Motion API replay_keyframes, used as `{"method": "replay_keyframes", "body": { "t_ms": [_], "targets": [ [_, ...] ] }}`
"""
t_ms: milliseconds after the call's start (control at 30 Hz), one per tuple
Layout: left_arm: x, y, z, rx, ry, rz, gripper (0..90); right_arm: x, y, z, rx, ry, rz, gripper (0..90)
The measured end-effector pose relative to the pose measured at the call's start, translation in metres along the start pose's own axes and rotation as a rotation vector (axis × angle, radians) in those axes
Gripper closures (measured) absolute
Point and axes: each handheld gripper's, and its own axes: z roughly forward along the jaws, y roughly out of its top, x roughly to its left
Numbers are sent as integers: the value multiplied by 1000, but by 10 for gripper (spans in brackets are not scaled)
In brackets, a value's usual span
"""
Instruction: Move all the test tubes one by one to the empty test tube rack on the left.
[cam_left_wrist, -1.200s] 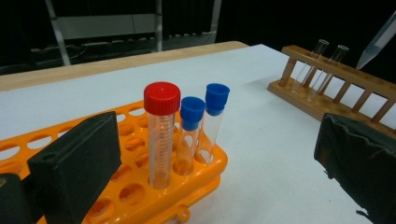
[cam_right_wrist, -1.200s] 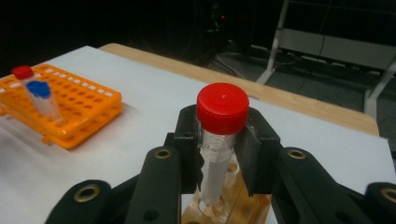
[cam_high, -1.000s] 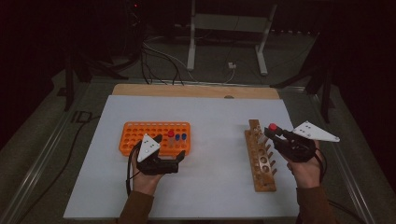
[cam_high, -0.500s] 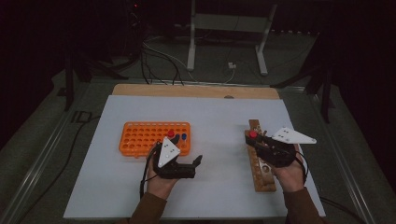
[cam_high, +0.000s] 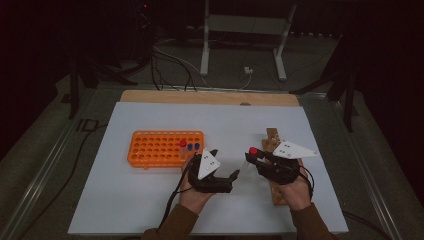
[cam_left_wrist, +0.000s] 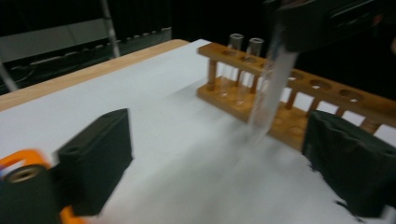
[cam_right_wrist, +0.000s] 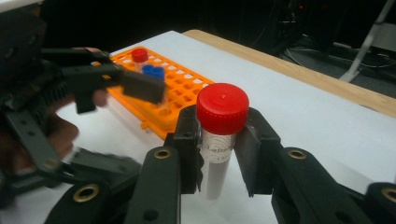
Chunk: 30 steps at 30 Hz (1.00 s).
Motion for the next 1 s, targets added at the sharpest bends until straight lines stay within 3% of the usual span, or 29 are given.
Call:
{"method": "replay_keyframes", "body": {
  "t_ms": [67, 233, 567, 667, 800, 1000],
  "targets": [
    [-4, 2, 5, 11, -11, 0, 184, 1, 0, 2, 0, 11, 4, 712],
    [-11, 3, 14, 18, -45, 19, 361, 4, -2, 6, 7, 34, 12, 712],
    [-14, 3, 14, 7, -78, 20, 663, 9, -4, 13, 25, 57, 11, 711],
    [-13, 3, 13, 7, -82, 27, 734, 10, -4, 14, 26, 63, 15, 711],
    [-13, 3, 13, 9, -80, 25, 745, 10, -5, 15, 25, 64, 11, 696],
    [-8, 2, 13, 20, -66, 10, 747, 4, -5, 11, 0, 95, 56, 374]
  ]
}}
